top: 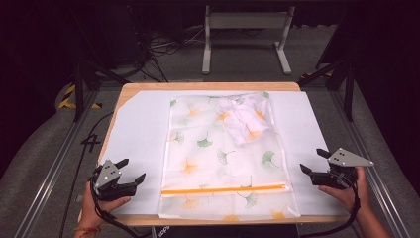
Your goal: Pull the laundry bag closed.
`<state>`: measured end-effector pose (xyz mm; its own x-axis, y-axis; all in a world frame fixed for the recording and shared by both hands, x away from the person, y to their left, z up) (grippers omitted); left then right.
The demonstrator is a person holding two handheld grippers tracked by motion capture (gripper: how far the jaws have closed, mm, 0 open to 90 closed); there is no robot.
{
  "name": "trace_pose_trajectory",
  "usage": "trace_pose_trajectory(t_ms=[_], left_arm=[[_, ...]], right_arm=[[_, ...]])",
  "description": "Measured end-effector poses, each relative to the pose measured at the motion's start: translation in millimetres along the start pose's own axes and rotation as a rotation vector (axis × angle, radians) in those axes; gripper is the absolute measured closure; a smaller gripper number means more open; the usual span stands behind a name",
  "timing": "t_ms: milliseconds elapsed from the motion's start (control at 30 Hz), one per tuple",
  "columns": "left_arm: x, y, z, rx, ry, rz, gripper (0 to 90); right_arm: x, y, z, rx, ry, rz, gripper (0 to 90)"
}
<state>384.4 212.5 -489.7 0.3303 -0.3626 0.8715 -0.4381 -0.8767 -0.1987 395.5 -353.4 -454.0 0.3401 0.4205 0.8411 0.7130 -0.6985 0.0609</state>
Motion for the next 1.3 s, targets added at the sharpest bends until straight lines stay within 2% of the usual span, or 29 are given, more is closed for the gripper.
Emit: trace_pose_trajectory(t_ms=[67,100,133,167,200,233,333,400,433,533,567,633,800,933,1067,1300], left_arm=[[0.1,-0.5,0.0,-0.002,0.006,-0.007,20.4],[-0.2,-1.4,0.0,-0.01,0.02,-0.026,19.1],[-0.2,-1.4,0.0,-0.01,0.02,-0.026,18.3],[-2.6,-2.9,-1.3,-0.009,0.028,-0.05,17.6],[-2.6,-2.9,-1.3,-0.009,0.028,-0.05,17.3],[-3.6,-3.8,-2.6,-0.015,0.034,-0.067,17.3],[-9.8,-9.3,-6.1,-0.009,0.032,-0.11,16.0],[-10.7,-13.2,-10.4,-0.009,0.044,-0.169,14.7],[-10.4,-13.5,-11.6,-0.006,0.044,-0.178,14.1],[-10.8,-12.6,-12.7,0.015,0.032,-0.178,12.0],[-11.5,-10.6,-13.1,0.018,0.024,-0.166,11.7],[-11.9,-8.5,-13.0,0.021,0.017,-0.16,10.6],[-11.0,-6.3,-13.2,0.013,0.02,-0.164,10.5],[-8.4,-3.5,-12.3,0.016,0.019,-0.149,10.4],[-8.9,-2.2,-10.6,0.015,0.011,-0.134,10.7],[-8.7,-0.7,-8.9,0.013,0.004,-0.13,10.9]], right_arm=[[-3.5,3.7,-1.3,-0.018,0.013,0.008,18.1],[-6.0,4.7,-2.7,-0.022,0.029,0.021,18.0],[-8.3,4.7,-3.7,-0.023,0.037,0.033,18.1],[-11.9,5.0,-5.5,-0.029,0.047,0.038,18.0],[-14.7,5.8,-6.8,-0.034,0.049,0.042,18.0],[-14.7,5.8,-6.8,-0.034,0.049,0.042,18.0],[-23.6,8.4,-9.6,-0.037,0.065,0.099,16.3],[-28.5,8.7,-9.2,-0.048,0.046,0.085,16.0],[-29.5,8.8,-9.0,-0.05,0.041,0.084,15.0],[-29.7,9.2,-8.3,-0.054,0.039,0.084,13.6],[-28.4,7.1,-6.8,-0.037,0.046,0.093,12.0],[-28.0,4.7,-5.3,-0.035,0.036,0.076,12.1],[-26.8,1.3,-3.6,-0.041,0.026,0.059,12.6],[-27.0,0.4,-3.1,-0.054,0.02,0.048,12.6],[-28.9,1.8,-3.0,-0.059,0.015,0.055,12.8],[-28.7,1.5,-4.0,-0.059,0.018,0.056,12.9]])
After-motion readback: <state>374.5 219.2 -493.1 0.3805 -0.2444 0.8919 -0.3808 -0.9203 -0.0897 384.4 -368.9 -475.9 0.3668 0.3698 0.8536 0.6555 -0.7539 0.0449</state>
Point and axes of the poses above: each handheld gripper's, and its own axes: z roughly forward along the jaws, x roughly out of its top, y roughly to its right, the point moved 9 cm from there along z, roughly forward along the jaws, and after that the axes turned 14 degrees about x, right-handed, at the moved point
